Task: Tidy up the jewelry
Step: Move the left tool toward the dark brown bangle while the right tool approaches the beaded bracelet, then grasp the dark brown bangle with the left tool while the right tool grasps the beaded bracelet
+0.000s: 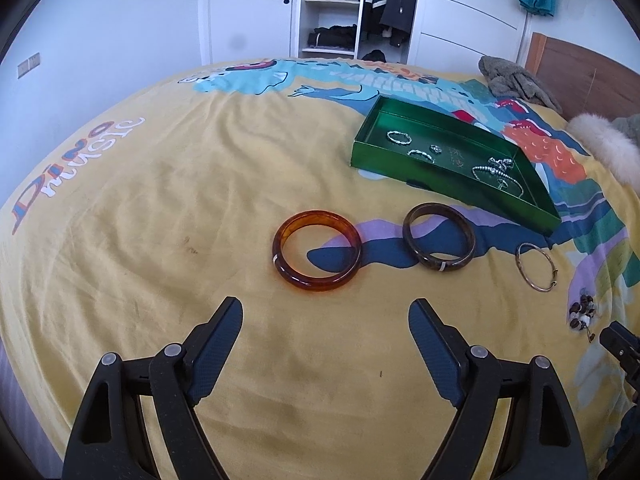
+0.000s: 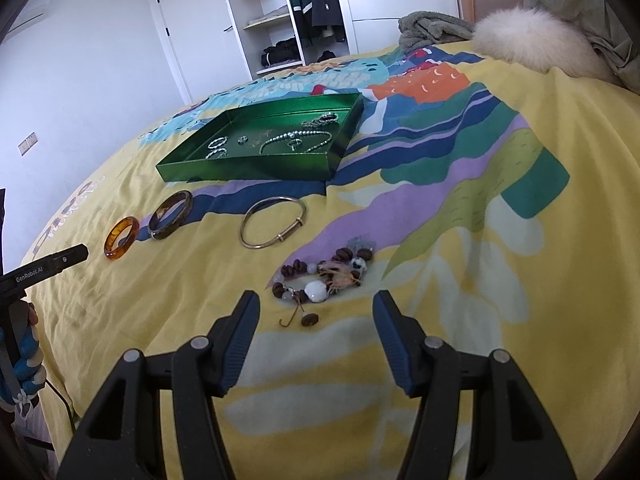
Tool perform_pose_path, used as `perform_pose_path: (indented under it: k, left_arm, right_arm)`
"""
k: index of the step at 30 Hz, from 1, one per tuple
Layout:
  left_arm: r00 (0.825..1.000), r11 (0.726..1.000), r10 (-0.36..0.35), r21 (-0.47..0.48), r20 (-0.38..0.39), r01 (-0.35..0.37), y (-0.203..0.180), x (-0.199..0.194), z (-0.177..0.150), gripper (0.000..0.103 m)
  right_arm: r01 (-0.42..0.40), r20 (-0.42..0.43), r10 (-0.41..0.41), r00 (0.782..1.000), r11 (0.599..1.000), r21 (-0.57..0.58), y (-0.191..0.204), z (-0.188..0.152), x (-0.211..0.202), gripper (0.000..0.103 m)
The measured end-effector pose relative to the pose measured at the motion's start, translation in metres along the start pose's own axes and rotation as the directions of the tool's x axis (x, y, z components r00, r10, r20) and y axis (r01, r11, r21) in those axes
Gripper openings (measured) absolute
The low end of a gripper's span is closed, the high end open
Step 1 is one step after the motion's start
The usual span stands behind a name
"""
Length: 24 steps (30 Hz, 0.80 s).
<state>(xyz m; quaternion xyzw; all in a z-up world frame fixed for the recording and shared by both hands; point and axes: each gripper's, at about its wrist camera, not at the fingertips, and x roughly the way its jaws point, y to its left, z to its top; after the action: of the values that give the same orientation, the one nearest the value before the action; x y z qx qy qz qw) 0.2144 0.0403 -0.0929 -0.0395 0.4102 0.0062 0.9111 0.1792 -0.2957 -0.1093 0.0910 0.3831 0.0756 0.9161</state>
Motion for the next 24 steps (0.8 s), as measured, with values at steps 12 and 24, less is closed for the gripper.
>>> perform_pose_path:
  k: [12,24]
  left_arm:
    - [0.994,0.99,-0.112,0.089,-0.002,0.111,-0.016,0.009,-0.001,0.084]
    - [0.982,0.972,-0.189,0.136,-0.021,0.19,-0.044,0.022,0.01,0.084]
  right_arm:
    - [-0.006,-0.017,0.006,1.0,1.0,0.004,0.005,-0.005,0.006,0.057]
    - [-0.046,-0.051,0.05,0.997,0.996,0.076,-0.008,0.007,0.024,0.057]
